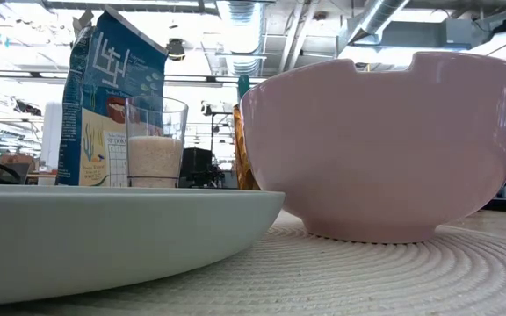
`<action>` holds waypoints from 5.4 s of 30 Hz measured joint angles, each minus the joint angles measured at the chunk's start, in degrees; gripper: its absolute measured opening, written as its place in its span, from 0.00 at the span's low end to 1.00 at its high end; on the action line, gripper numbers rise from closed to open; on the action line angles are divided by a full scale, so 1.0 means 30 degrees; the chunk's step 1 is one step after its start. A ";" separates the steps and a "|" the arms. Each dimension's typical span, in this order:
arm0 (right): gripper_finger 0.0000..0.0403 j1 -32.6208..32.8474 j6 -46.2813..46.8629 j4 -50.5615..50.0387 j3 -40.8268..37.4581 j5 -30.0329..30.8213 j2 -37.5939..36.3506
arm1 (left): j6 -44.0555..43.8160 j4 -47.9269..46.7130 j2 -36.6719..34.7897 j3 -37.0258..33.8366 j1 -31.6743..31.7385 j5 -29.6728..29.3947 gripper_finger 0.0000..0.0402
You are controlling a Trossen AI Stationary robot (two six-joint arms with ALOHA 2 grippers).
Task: Arrange a breakfast setting
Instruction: Put the toasted bread on the blue plate, then put the red apple on the blue plate
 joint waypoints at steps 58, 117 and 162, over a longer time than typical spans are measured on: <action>0.48 -0.0073 -0.0801 -0.3726 -0.0012 0.0036 -0.3131 | -0.9222 -0.4883 1.0639 -0.0007 -0.2609 0.7819 0.18; 0.48 0.0561 -0.0809 -0.4216 -0.0005 0.0022 -0.3123 | -0.6635 -0.6357 1.0608 -0.0007 0.0807 1.2863 0.35; 0.48 0.1435 -0.8041 -1.3017 -0.0574 -0.2533 -1.2910 | -0.5024 0.4685 0.9602 -0.0007 0.2429 1.3488 0.35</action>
